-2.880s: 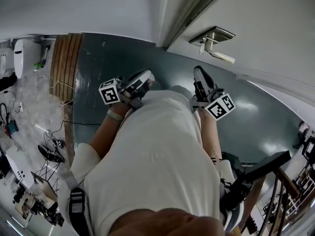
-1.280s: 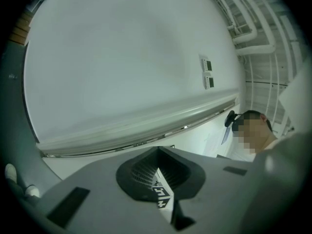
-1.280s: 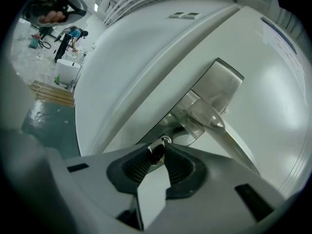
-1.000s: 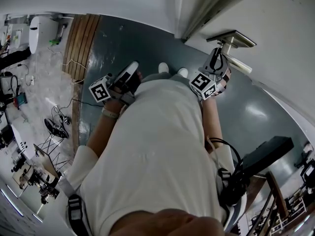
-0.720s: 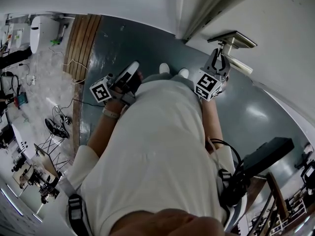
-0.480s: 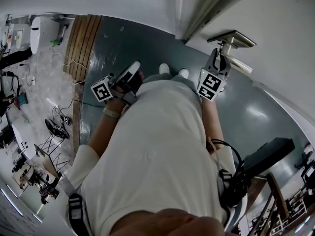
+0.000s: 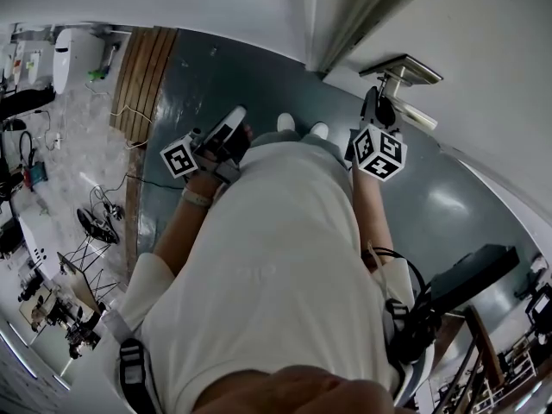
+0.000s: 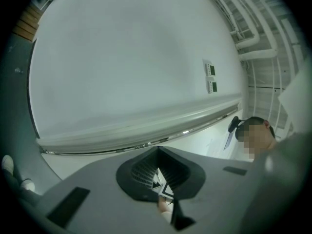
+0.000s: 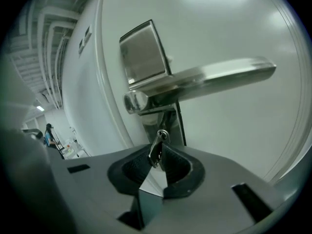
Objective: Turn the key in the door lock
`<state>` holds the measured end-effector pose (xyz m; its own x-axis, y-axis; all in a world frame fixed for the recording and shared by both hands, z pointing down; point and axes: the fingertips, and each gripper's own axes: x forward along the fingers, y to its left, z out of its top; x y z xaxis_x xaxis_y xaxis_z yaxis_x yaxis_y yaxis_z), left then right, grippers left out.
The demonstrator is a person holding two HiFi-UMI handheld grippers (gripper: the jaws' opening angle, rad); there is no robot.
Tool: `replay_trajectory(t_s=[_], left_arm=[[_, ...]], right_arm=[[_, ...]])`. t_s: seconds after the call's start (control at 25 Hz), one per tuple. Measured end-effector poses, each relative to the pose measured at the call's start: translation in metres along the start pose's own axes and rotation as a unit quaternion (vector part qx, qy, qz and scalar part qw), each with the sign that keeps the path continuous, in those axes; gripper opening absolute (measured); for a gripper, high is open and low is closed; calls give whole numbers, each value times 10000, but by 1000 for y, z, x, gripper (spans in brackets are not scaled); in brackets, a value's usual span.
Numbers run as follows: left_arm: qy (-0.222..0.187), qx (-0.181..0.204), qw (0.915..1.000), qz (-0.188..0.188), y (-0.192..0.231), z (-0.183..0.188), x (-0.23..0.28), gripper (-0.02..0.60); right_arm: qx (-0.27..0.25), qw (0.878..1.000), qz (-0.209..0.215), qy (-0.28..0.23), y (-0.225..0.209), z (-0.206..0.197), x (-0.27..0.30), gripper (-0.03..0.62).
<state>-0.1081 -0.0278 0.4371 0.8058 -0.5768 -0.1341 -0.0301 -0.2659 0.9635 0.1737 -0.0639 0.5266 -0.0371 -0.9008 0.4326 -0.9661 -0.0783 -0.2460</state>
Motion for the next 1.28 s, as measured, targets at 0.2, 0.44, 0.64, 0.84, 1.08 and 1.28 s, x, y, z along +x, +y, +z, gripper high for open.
replay_trajectory(t_s=[0.2,0.44,0.64,0.84,1.08,1.28], left_arm=[[-15,7,10000,3,0,1,1,8],[-36,1,10000,12,0,1,0,8],[-94,-46,9999,52,2,1,-2,8],[-165,-82,9998,70,1,1,-4,8],[-247,-109,9996,67,3,4,-9,8],[-285,-161,9994,73,4,6,-10,8]], right_arm=[[1132,9928,401,4,5,-1,1,67],[2768,9562,958,-12,11,-1,1,67],[3785,9148,1400,-127,13,2,0,67],[4422,8833,1554,-54,11,-1,-5,69],[5119,8382,1878,-79,12,-6,-7,71],[4643,8659,1859,-11,15,-5,-8,71]])
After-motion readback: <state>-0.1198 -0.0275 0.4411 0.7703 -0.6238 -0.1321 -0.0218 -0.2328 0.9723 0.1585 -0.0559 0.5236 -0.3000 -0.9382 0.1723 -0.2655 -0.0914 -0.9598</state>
